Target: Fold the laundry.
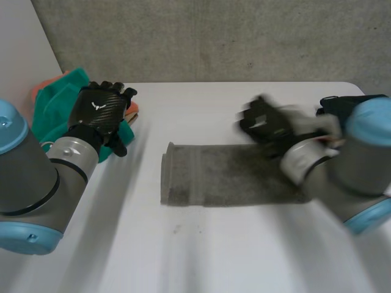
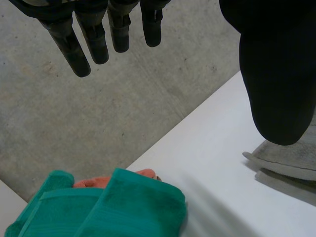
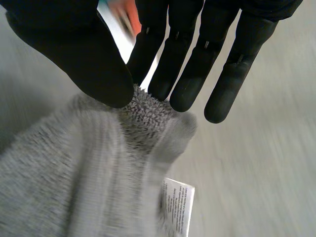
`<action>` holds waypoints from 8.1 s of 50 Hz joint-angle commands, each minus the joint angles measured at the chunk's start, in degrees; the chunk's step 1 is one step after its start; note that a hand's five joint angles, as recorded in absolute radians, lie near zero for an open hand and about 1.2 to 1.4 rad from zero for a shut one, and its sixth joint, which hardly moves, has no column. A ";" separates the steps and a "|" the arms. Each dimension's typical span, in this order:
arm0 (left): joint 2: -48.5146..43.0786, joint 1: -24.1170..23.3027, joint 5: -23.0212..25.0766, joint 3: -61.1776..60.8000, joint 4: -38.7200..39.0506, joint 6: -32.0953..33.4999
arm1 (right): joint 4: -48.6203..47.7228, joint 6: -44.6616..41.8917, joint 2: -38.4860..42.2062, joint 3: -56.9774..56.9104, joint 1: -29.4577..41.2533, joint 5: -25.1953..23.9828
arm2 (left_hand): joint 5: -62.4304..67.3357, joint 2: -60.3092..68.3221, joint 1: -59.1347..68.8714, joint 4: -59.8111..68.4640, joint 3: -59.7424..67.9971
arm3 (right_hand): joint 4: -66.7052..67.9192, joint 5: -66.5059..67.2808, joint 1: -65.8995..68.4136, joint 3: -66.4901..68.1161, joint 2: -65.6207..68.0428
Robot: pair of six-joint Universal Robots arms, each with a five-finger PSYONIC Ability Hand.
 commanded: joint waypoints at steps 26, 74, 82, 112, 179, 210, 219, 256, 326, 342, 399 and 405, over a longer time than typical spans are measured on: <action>0.49 -2.57 0.29 -0.24 2.61 0.00 | 3.77 37.75 -4.15 7.29 -0.41 1.03 | -2.68 -1.66 -0.64 -1.57 -2.06 | -58.59 -56.37 -53.99 -57.94 -57.41; -0.03 -5.38 -1.37 4.50 2.97 -8.16 | -2.89 39.55 -3.79 3.61 6.33 2.88 | -2.13 -1.11 -0.09 -1.02 -1.51 | -58.59 -56.37 -53.99 -57.94 -57.41; -9.08 -15.31 -6.21 13.90 -1.86 -12.30 | 9.39 59.28 -5.65 -0.95 -3.15 2.62 | -1.29 -0.26 0.75 -0.18 -0.67 | -58.59 -56.37 -53.99 -57.94 -57.41; -31.15 -15.93 -16.85 26.04 -18.39 -9.14 | 20.58 48.13 16.50 -14.67 -2.29 1.56 | 0.23 1.25 2.27 1.34 0.85 | -58.59 -56.37 -53.99 -57.94 -57.41; -11.64 -11.71 22.62 25.78 -18.22 -10.02 | -13.96 30.45 15.62 1.07 9.40 11.93 | -0.95 0.07 1.09 0.16 -0.33 | -42.19 -39.97 -37.59 -41.54 -41.01; -8.65 -9.60 22.44 28.06 -17.87 -10.37 | -19.40 40.20 14.48 -23.98 -15.02 7.46 | -0.95 0.07 1.09 0.16 -0.33 | 11.41 13.63 16.01 12.06 12.59; -8.65 -10.04 22.53 27.62 -17.95 -10.37 | -24.60 43.46 25.36 -32.68 -29.26 0.07 | -0.95 0.07 1.09 0.16 -0.33 | 11.41 13.63 16.01 12.06 12.59; -8.56 -11.98 22.44 27.01 -18.04 -10.37 | -8.62 40.91 19.41 -22.93 -48.07 -5.21 | -0.78 0.24 1.26 0.33 -0.17 | -58.59 -56.37 -53.99 -57.94 -57.41; -11.12 3.16 9.87 27.90 -1.78 -4.45 | -11.59 23.86 -13.47 16.44 -22.59 -1.52 | 67.32 68.34 69.36 68.43 67.94 | -58.59 -56.37 -53.99 -57.94 -57.41; -31.85 -19.00 9.61 30.52 -3.18 -8.26 | -7.81 24.03 -14.17 16.79 -22.15 -0.28 | 46.92 47.95 48.96 48.03 47.54 | -58.59 -56.37 -53.99 -57.94 -57.41; -45.13 15.53 22.18 45.81 -7.15 18.64 | 5.46 43.12 0.07 9.15 -1.85 17.29 | 67.32 68.34 69.36 68.43 67.94 | 11.41 13.63 16.01 12.06 12.59; -39.01 12.90 15.61 44.50 -4.33 18.02 | 5.72 33.73 -4.57 5.12 -2.81 17.56 | 67.32 68.34 69.36 68.43 67.94 | 11.41 13.63 16.01 12.06 12.59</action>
